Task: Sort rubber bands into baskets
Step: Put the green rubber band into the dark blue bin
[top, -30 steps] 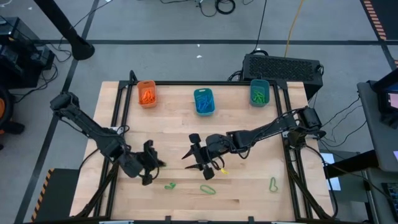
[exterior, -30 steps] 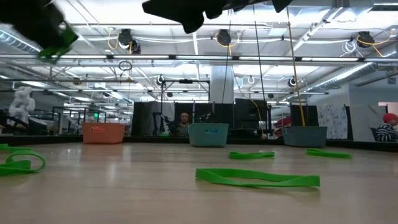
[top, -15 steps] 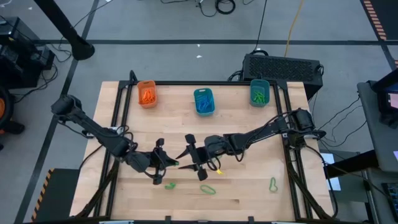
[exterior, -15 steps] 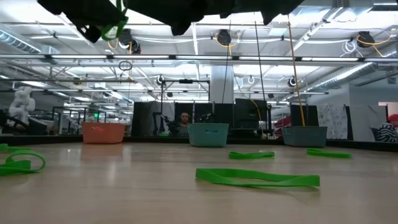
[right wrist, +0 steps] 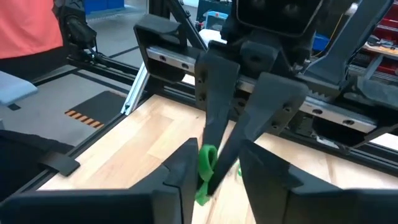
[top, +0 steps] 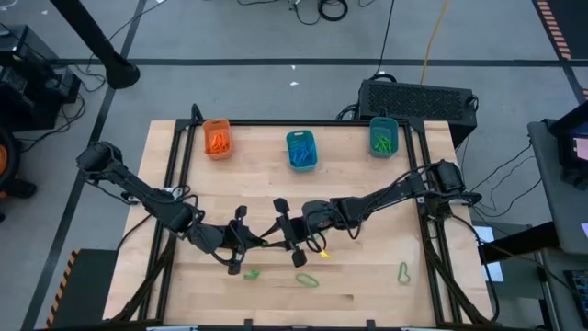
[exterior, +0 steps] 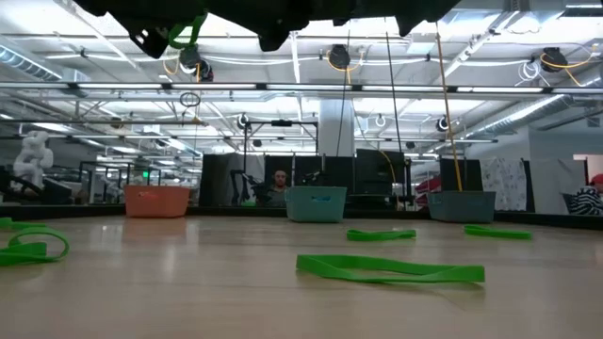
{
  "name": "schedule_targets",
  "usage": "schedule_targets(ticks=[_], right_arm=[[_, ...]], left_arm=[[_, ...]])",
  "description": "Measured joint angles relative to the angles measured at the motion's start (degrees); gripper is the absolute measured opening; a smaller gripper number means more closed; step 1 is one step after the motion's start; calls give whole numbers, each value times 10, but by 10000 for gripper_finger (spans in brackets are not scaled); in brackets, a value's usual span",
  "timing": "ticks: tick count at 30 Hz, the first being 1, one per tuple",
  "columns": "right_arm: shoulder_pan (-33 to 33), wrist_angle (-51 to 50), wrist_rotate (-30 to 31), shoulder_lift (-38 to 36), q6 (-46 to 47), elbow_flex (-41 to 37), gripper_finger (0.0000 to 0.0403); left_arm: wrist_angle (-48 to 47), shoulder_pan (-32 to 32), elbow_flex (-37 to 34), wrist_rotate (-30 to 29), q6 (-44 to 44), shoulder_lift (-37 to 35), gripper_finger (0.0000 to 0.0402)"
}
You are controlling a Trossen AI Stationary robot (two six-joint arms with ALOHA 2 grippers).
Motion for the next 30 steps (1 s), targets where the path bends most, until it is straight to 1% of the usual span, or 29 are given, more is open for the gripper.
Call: schedule_targets(ticks=[5,8,10,11,15,19,21,24,27,30], right_arm=[[0,-2,0,0,0,0,80],[0,-6,10,0,0,0,44],[1,-13,23,0,-1,0,16],[1,-17,24,0,-3,0,8],[0,-32,28,-2,2,0,3],[-2,-56,34,-13,8,0,1],[-2,-70,50,-19,9,0,1],[-2,-118,85,-36,8,0,1],[-9,-186,115,-60,10,0,1],[-25,-261,120,-88,23,0,0]], left_arm=[[5,0,0,6,9,0,0],[4,0,0,8,8,0,1],[0,0,0,7,8,0,8],[-1,0,-1,7,8,0,14],[-10,0,-1,7,8,0,47],[-19,0,-1,-9,4,0,97],[-21,0,-1,-23,2,0,126],[-32,0,-1,-41,7,0,165],[-78,0,-1,-62,7,-9,194],[-154,4,0,-80,-27,-23,209]])
